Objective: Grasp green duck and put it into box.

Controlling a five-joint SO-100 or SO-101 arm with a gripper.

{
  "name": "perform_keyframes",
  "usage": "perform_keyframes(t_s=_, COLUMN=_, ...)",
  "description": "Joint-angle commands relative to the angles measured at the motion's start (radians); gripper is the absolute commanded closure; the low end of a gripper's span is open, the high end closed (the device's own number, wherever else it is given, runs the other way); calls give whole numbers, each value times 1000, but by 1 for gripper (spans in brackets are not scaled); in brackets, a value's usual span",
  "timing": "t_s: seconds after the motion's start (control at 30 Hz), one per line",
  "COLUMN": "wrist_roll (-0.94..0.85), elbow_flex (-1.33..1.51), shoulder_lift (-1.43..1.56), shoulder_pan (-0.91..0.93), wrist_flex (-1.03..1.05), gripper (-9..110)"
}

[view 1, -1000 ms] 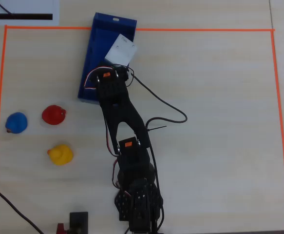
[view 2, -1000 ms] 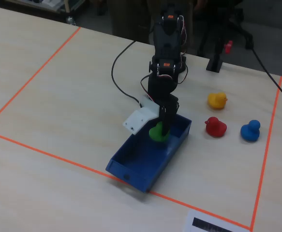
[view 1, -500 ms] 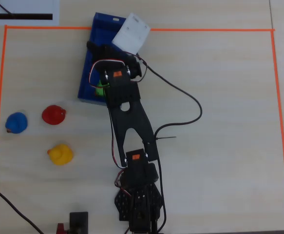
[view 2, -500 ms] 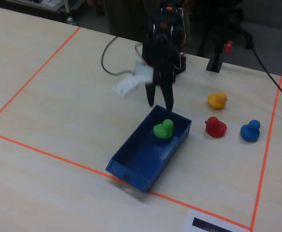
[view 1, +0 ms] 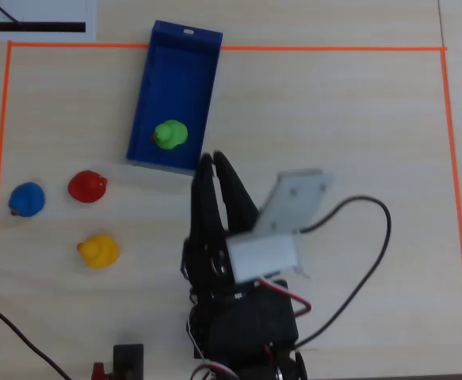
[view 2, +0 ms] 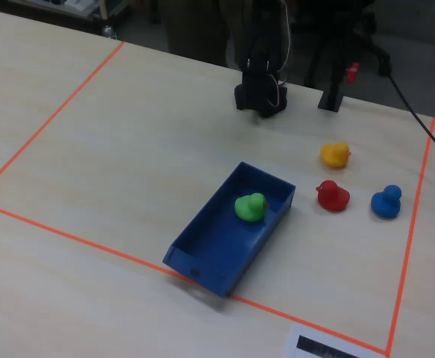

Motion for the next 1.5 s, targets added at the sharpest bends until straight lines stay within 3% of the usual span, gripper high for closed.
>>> perform_keyframes(t_s=0.0, wrist_roll=-34, elbow_flex=940, shoulder_lift=327, shoulder_pan=31, wrist_flex=-110, gripper=101)
perform_keyframes(t_s=0.2, wrist_roll=-72, elbow_flex=1365, shoulder_lift=558, shoulder_pan=54, wrist_flex=-166, gripper=101)
perform_keyframes(t_s=0.77, wrist_roll=-107, elbow_flex=1908, shoulder_lift=772, shoulder_pan=67, wrist_flex=-227, gripper=101)
perform_keyframes(t_s=1.13, wrist_roll=-219, elbow_flex=1974, shoulder_lift=773, shoulder_pan=52, wrist_flex=-21, gripper=101)
perform_keyframes(t_s=1.47, wrist_roll=-224, elbow_flex=1974, shoulder_lift=773, shoulder_pan=97, wrist_flex=-12, gripper=95)
